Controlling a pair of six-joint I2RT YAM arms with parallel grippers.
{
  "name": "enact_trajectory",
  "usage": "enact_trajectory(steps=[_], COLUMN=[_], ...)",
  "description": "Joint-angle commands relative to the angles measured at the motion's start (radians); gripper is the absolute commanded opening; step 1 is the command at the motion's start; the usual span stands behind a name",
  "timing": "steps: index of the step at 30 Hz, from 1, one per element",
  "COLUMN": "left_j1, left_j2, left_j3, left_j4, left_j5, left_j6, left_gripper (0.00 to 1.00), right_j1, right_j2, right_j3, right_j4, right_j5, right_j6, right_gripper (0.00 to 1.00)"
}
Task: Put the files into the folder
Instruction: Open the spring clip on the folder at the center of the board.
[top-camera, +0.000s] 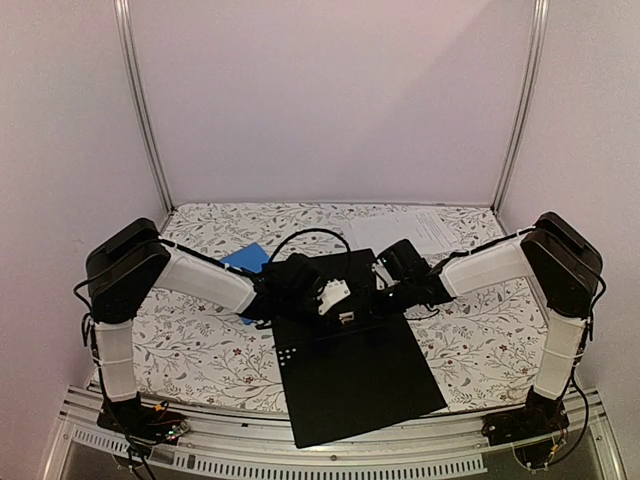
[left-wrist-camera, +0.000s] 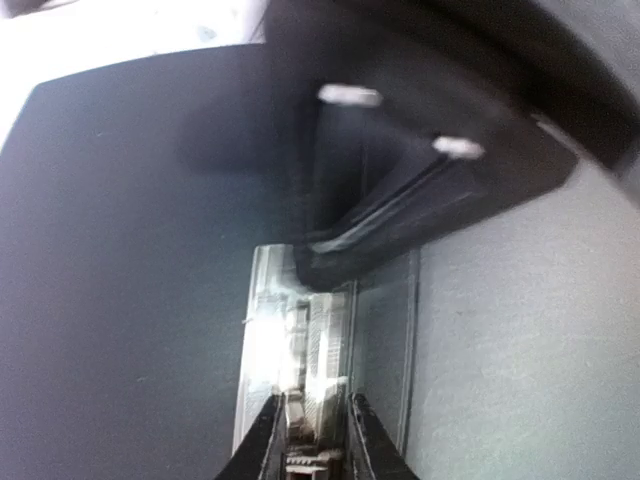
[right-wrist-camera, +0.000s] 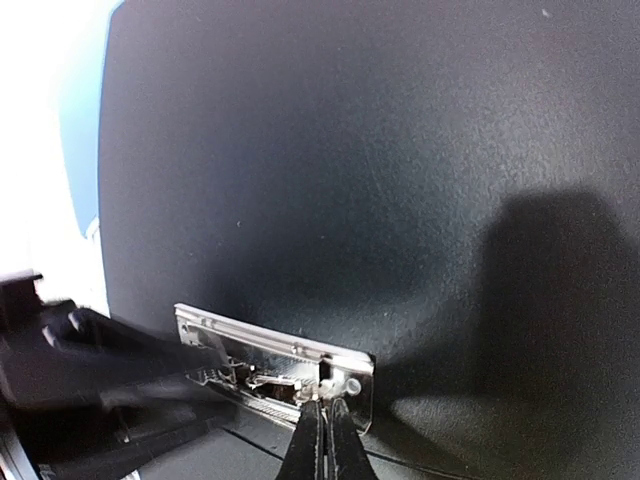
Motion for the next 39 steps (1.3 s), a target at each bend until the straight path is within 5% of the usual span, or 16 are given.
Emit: enact_trajectory(steps=[1,27,39], left_j1=[-0.049,-0.049,-0.035], left_j2=[0.092,0.016,-0.121], left_j3=[-0.027,-0.054,-0.104], left_j4=[-0.138,-0.109,-0.021], left_j5=[0.114,0.077,0.007], left_j6=[-0.003,-0.014,-0.035], left_gripper=[0.17,0.22,0.45], right_j1=[-0.018,-0.018,-0.017], right_j2=[0.08,-0.06,-0.024], right_j3=[-0.022,-0.192,-0.246], right_j4=[0.041,0.251,0.213], right_j5=[0.128,0.138,0.155], right_j6=[0.021,0.025,0.07], right_gripper=[0.0,0.0,0.0])
